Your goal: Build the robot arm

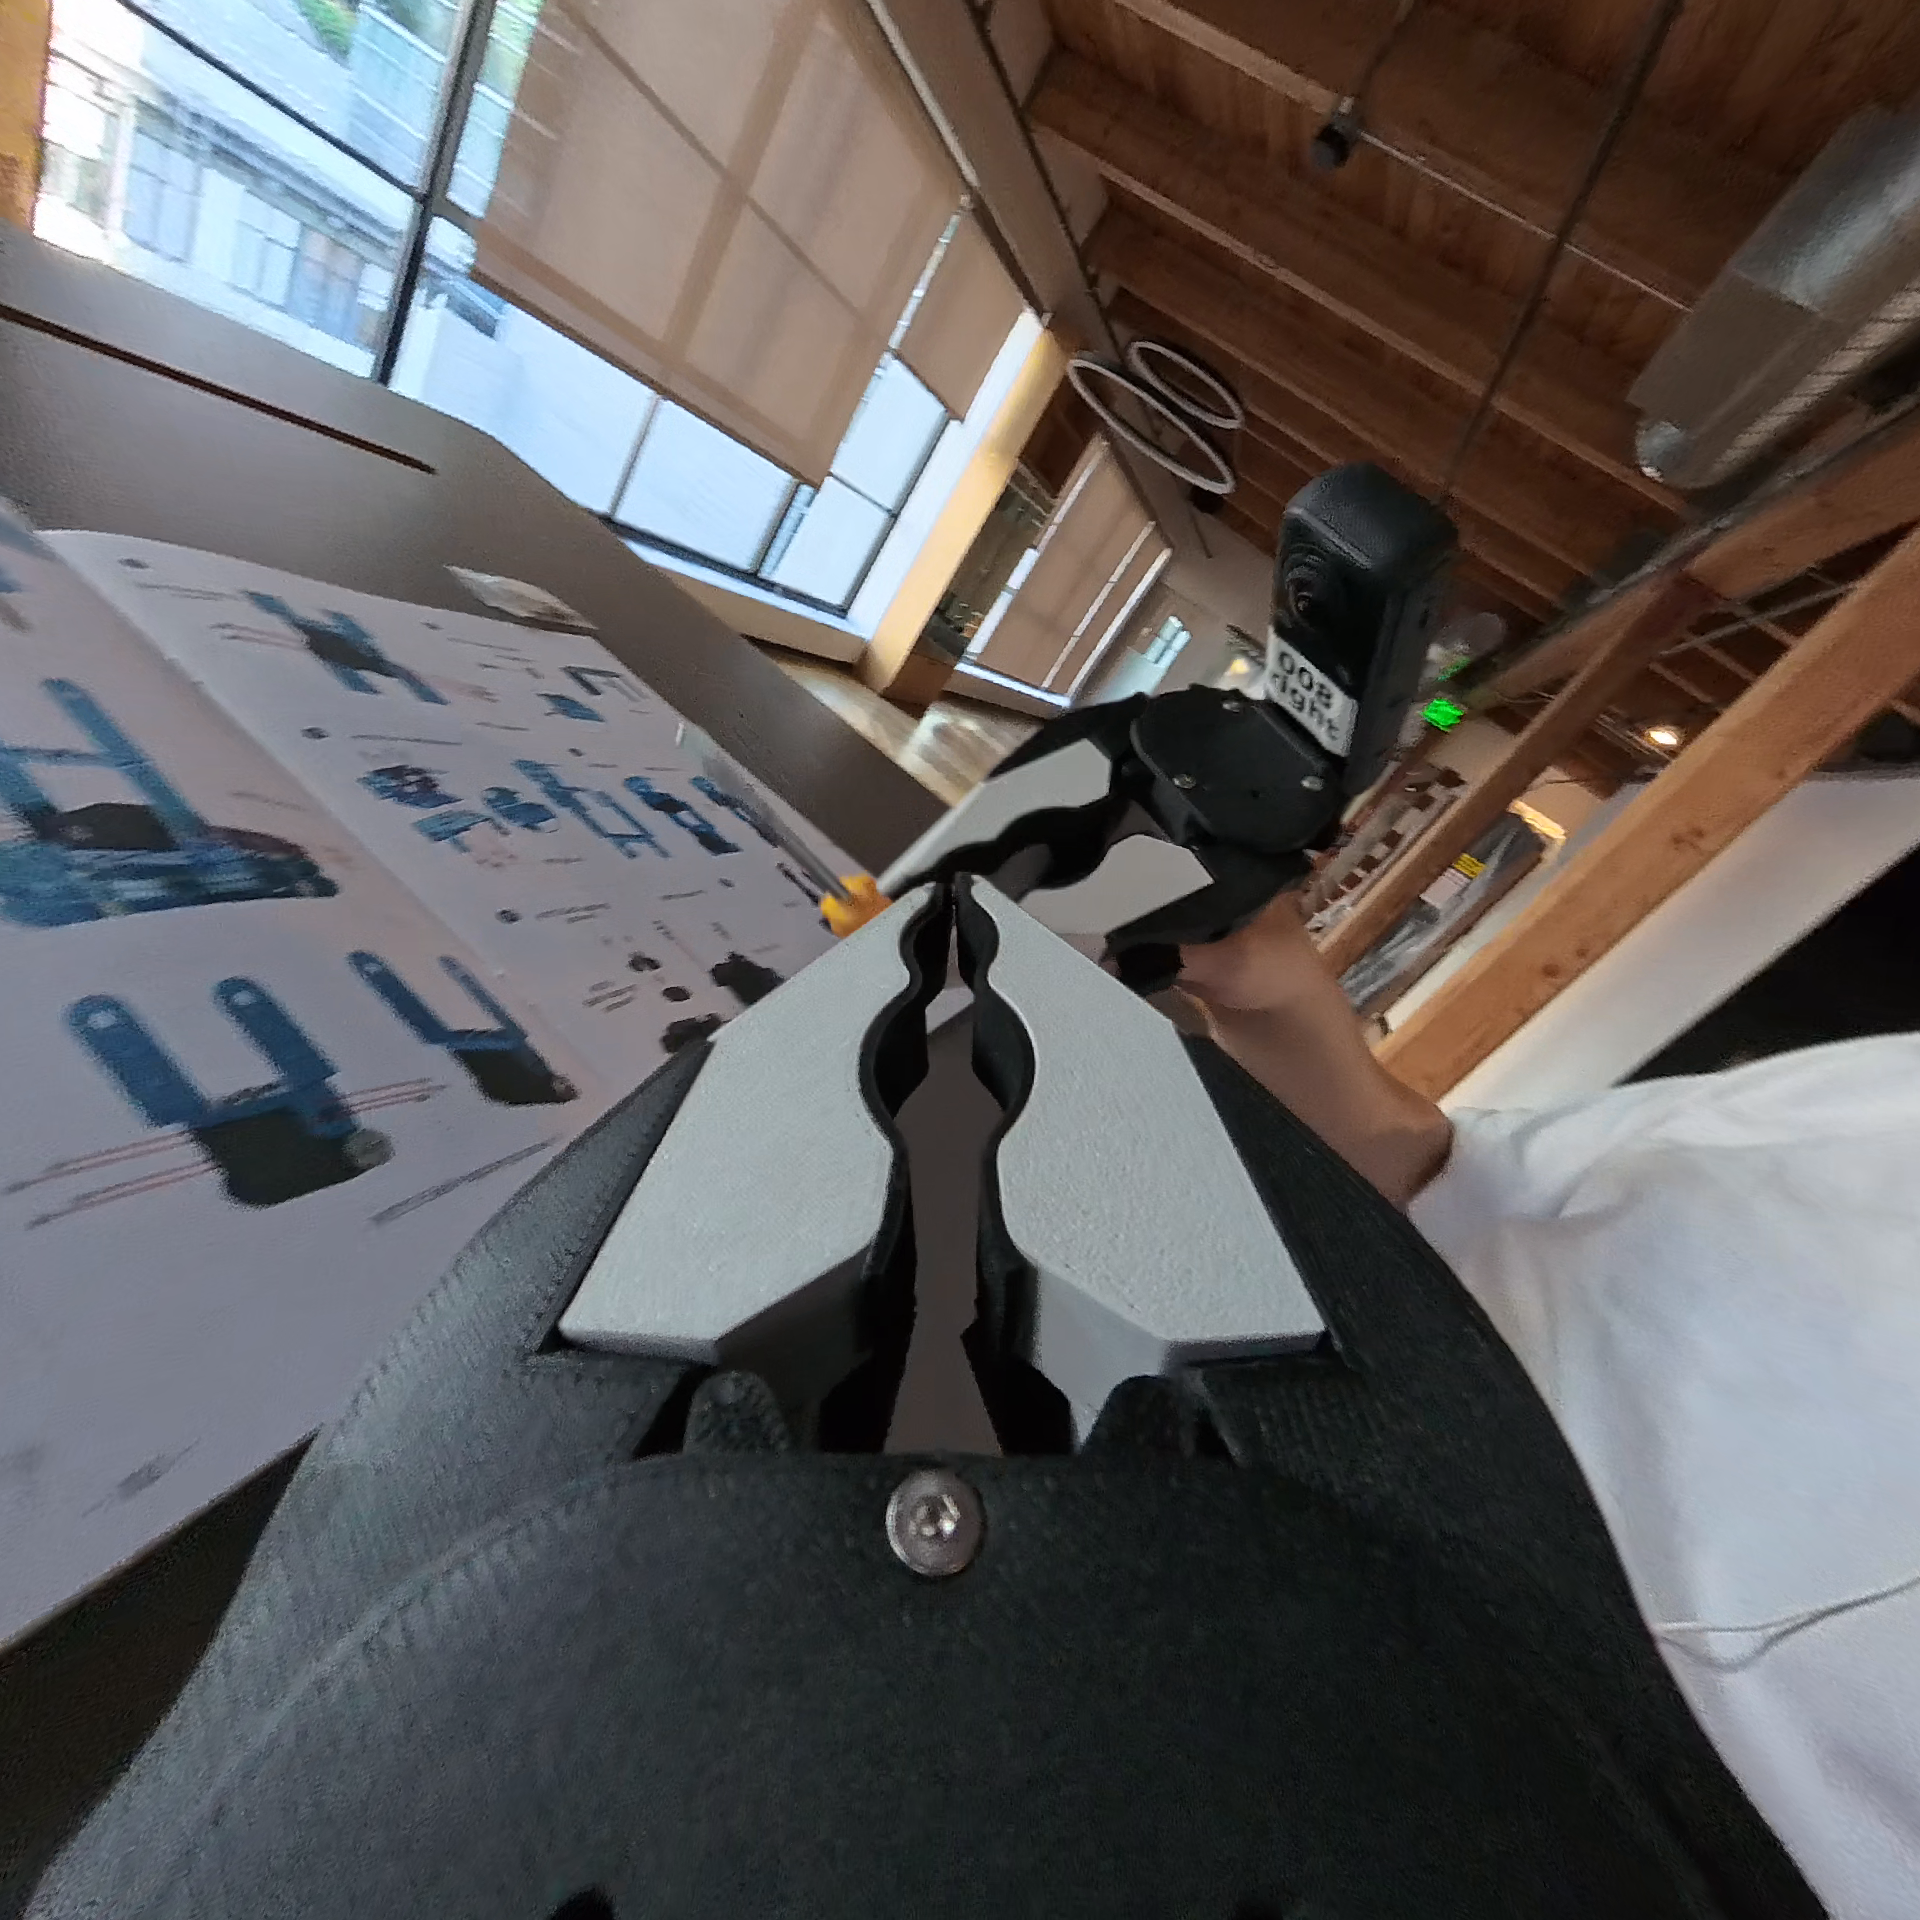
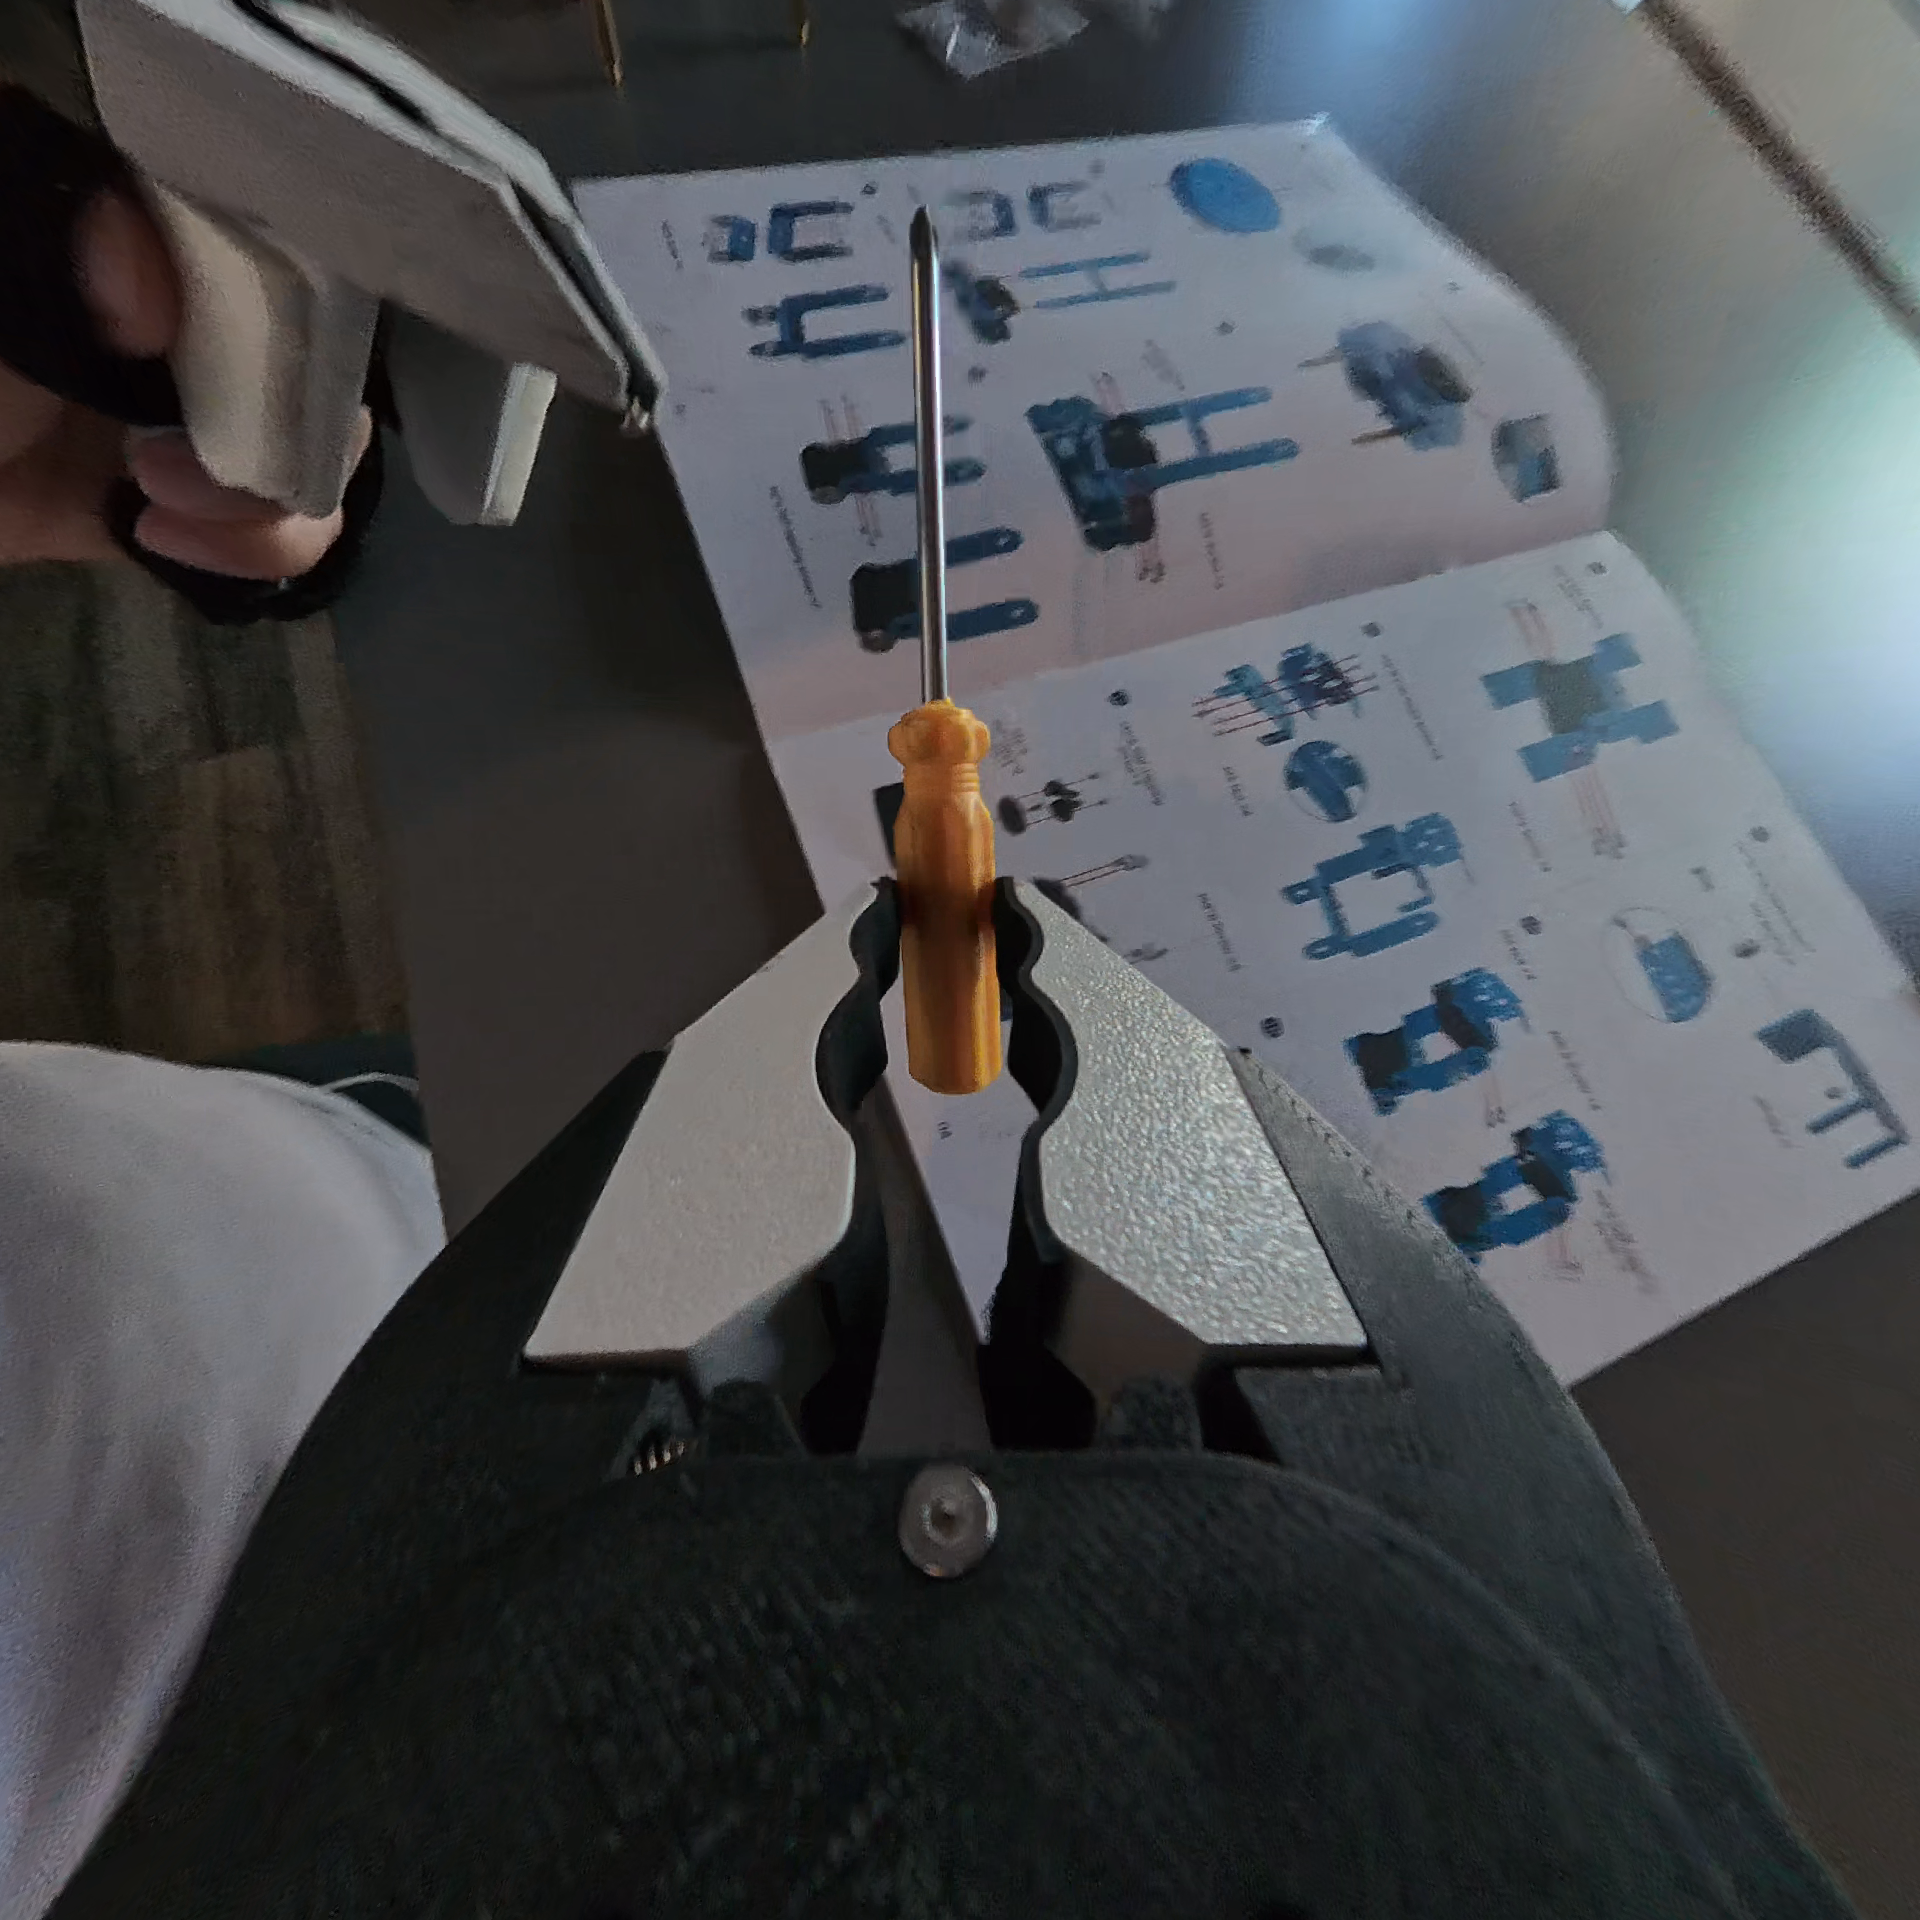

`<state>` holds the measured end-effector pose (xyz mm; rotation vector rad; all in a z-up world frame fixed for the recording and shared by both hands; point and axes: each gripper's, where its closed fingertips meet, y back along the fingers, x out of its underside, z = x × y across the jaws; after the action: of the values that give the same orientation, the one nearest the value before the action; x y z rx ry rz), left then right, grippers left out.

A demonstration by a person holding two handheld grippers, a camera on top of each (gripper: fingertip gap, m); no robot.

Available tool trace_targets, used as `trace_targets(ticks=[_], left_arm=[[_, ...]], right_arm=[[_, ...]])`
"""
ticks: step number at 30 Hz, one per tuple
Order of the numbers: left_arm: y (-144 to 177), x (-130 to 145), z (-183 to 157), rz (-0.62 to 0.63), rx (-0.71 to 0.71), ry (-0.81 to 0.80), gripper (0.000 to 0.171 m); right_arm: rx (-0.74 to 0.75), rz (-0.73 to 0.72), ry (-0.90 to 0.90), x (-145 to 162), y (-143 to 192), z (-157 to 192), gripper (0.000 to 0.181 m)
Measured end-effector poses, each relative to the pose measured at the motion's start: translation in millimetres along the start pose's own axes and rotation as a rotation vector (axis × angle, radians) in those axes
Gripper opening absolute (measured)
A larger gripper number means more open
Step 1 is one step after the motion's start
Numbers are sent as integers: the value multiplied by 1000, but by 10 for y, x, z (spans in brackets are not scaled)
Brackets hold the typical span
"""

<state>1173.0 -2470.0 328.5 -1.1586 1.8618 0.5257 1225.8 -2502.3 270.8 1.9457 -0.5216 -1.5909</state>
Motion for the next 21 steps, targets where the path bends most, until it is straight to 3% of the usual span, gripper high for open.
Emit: trace_targets(ticks=[3, 9, 15, 21], left_arm=[[94, 15, 122, 22, -96, -27, 0], [187, 107, 201, 39, -150, 30, 0], [468, -23, 288, -8, -149, 155, 0], [638, 253, 476, 74, -150, 340, 0]], right_arm=[[-44, 19, -9, 54, -96, 112, 17], [-106, -45, -67, 5, -191, 224, 17], [-46, -98, 71, 72, -55, 252, 17], [30, -47, 248, 207, -102, 371, 17]])
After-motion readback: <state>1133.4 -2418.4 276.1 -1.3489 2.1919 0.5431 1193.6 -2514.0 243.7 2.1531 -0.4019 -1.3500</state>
